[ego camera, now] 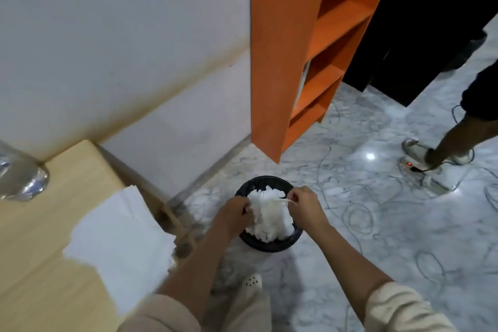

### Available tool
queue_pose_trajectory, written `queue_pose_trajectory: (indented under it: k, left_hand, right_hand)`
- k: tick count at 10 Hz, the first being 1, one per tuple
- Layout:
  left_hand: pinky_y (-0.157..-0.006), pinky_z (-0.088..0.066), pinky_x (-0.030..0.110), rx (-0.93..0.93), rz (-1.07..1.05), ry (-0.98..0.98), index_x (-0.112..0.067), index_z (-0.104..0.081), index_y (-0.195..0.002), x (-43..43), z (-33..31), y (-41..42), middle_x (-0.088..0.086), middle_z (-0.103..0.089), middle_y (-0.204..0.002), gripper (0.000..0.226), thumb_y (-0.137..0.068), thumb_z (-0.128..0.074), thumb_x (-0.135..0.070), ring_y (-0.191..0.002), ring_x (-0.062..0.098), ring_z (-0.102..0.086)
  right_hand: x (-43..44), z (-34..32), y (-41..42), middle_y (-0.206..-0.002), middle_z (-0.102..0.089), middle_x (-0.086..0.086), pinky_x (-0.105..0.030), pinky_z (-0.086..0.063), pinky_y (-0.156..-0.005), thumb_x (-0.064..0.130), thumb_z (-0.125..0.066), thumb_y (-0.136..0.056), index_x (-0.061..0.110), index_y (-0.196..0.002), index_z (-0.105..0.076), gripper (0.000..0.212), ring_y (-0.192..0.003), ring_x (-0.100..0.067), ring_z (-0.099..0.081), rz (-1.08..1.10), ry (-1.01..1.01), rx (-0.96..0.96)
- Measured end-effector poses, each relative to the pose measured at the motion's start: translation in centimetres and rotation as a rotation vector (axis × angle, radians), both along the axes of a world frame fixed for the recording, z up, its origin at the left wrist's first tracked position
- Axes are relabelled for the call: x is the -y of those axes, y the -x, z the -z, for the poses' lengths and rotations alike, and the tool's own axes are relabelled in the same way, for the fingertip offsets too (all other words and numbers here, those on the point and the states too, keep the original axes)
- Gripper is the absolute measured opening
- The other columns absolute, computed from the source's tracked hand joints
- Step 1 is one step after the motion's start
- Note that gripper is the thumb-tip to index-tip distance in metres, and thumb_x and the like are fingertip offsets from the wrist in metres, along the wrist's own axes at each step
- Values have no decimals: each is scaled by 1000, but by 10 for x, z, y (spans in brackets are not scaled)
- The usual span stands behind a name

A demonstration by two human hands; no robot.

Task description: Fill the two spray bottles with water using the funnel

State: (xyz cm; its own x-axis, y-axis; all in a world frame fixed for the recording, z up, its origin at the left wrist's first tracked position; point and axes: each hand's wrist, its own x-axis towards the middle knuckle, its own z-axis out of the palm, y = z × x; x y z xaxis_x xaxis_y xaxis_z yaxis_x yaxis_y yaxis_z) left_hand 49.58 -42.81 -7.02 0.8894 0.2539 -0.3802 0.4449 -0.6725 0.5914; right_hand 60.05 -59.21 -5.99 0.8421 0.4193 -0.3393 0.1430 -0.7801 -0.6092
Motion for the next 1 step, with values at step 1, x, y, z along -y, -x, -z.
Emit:
queue_pose_trajectory:
  k: [1]
  left_hand:
    - [-76,-43,35,-23,33,-49,-13,-49,-87,-28,3,-35,9,-55,-95,8,-92,-48,-19,-87,23,-53]
  right_hand:
    - [-14,14,-33,-100,-52,-9,-28,-42,-73,1,-50,-83,4,-100,-62,21,-88,-25,-53,-14,45,-3]
